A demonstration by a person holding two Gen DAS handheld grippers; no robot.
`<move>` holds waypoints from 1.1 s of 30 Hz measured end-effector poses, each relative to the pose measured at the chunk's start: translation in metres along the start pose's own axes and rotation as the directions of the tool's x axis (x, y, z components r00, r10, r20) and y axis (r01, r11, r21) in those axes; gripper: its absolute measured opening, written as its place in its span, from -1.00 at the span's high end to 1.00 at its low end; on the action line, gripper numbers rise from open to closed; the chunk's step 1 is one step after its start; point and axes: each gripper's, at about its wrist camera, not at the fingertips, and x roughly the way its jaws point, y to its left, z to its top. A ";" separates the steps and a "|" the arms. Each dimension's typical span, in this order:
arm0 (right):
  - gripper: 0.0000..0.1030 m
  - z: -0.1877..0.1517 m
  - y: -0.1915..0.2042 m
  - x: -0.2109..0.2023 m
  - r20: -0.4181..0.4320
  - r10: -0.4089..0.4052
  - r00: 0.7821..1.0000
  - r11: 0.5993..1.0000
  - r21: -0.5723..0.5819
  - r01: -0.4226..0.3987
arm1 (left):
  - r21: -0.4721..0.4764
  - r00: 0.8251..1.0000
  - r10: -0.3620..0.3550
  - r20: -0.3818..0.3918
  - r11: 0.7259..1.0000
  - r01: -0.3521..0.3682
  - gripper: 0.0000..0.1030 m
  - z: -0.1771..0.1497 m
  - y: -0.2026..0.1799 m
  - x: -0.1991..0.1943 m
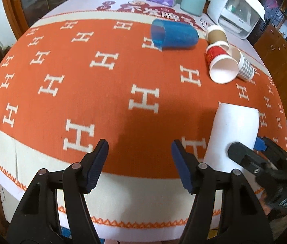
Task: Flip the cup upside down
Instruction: 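Grasp the white cup with the right tool while the left tool releases it, then rotate the white cup with the right tool, lower it bottom-up onto the cloth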
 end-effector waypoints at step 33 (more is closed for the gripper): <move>-0.22 -0.054 0.043 -0.003 0.182 -0.161 0.970 0.927 -0.310 0.212 | 0.055 0.997 -0.001 0.076 0.999 -0.003 -0.20 -0.027 0.003 -0.001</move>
